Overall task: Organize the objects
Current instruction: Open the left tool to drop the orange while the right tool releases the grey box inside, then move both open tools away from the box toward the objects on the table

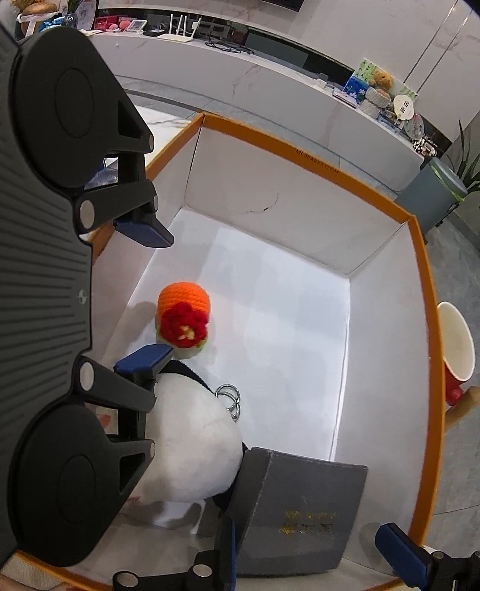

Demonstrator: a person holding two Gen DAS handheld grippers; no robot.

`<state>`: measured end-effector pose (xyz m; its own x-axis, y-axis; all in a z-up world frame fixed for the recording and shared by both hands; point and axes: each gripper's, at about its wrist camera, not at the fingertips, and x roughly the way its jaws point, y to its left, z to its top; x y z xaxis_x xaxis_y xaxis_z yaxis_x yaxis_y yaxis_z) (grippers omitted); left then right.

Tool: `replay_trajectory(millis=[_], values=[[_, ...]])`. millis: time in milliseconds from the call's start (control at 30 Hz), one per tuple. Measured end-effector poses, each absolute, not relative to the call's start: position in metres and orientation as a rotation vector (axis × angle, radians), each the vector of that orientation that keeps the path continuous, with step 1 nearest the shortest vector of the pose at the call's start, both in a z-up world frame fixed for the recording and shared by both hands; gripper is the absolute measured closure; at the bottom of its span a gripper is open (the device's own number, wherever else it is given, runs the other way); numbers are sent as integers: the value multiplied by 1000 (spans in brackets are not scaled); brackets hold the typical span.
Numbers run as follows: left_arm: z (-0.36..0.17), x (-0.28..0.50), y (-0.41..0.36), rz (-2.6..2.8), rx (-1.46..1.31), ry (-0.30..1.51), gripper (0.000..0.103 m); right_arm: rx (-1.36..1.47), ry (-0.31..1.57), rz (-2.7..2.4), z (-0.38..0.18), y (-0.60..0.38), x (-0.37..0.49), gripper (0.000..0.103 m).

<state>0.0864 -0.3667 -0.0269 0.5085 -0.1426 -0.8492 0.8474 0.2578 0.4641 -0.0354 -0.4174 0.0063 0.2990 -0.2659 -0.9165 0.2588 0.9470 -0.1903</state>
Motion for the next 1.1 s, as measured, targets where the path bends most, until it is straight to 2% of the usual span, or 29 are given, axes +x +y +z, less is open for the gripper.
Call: replay_trajectory(millis=[667, 1100], values=[[39, 86, -333, -740, 989, 734, 33, -80, 1129, -368, 66, -392, -34, 13], [72, 83, -278, -676, 919, 710, 33, -124, 1068, -331, 96, -345, -28, 12]])
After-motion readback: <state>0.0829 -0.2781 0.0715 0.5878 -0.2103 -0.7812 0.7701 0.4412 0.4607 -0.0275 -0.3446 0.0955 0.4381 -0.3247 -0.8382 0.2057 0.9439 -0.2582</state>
